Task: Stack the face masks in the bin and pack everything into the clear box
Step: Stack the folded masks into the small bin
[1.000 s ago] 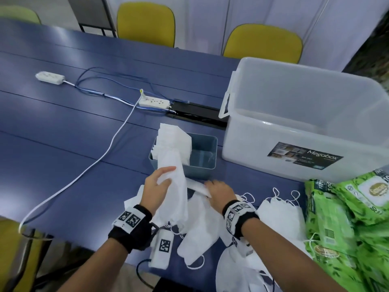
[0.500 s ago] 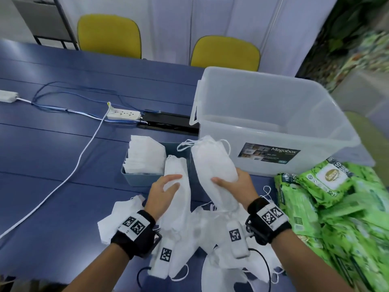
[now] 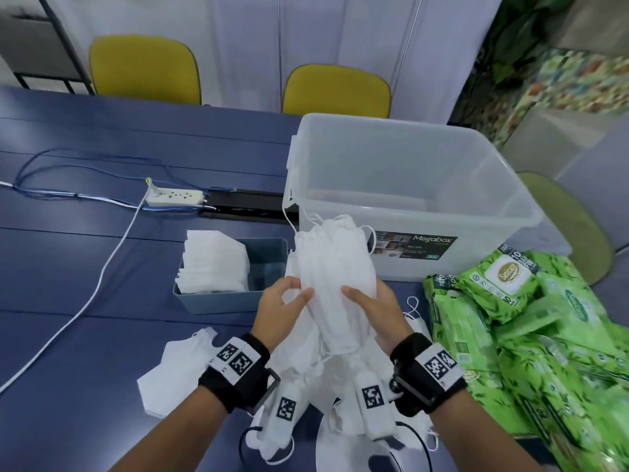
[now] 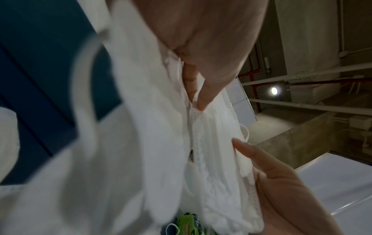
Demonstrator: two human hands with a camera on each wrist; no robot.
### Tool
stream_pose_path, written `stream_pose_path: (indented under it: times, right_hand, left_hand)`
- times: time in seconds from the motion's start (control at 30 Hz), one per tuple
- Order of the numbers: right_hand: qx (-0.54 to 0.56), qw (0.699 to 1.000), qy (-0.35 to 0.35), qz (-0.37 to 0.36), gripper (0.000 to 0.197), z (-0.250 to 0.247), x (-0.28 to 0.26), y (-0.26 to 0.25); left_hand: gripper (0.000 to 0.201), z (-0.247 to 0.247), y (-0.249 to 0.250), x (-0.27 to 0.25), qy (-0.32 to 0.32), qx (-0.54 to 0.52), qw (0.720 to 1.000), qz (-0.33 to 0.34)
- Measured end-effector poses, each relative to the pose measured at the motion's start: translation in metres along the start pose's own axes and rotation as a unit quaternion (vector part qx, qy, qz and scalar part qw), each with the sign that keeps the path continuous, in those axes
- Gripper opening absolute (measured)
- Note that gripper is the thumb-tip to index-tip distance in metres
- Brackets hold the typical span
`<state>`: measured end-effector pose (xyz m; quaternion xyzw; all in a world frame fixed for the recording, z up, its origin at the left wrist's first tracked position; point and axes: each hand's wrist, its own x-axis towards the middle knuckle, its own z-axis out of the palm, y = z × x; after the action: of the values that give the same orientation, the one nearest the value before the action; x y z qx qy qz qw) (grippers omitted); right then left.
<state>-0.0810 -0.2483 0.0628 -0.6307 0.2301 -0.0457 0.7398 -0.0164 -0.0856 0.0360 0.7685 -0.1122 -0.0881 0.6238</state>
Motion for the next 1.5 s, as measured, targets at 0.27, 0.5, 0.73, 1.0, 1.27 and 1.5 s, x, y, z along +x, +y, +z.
stream_pose_path:
  times: [0.27,0.5,0.73,1.0,1.27,1.5]
  right_hand:
    - [-0.055,0.993,0.060,-0.080,0.032,-0.010,0.000,-0.007]
    - [-0.062,0.985,0.027,-0.157,0.026,-0.011,-0.004,-0.014]
    - [-0.105,0.969,-0.090,-0.207,0.014,-0.013,-0.006,-0.018]
    - [-0.122,0.973,-0.088,-0.175,0.037,-0.022,-0.001,-0.012]
    - [0.015,0.986,0.005,-0.166,0.031,-0.030,0.001,-0.011]
    - [0.107,0.990,-0.071,-0.062,0.076,-0.008,0.007,-0.018]
  left_hand:
    - [0.008,-0.005,-0.005,0.001,0.012,0.026,0.999,-0.017]
    - [0.050,-0.013,0.011,-0.001,-0.033,-0.105,0.979,-0.171]
    - [0.046,-0.014,0.017,-0.001,-0.145,-0.303,0.901,-0.275]
    - [0.028,-0.005,0.015,-0.008,-0.137,-0.121,0.977,-0.114]
    - [0.048,-0.007,0.002,-0.010,-0.084,-0.057,0.994,-0.037]
    - [0.019,0.012,0.025,-0.011,-0.117,-0.104,0.984,-0.088]
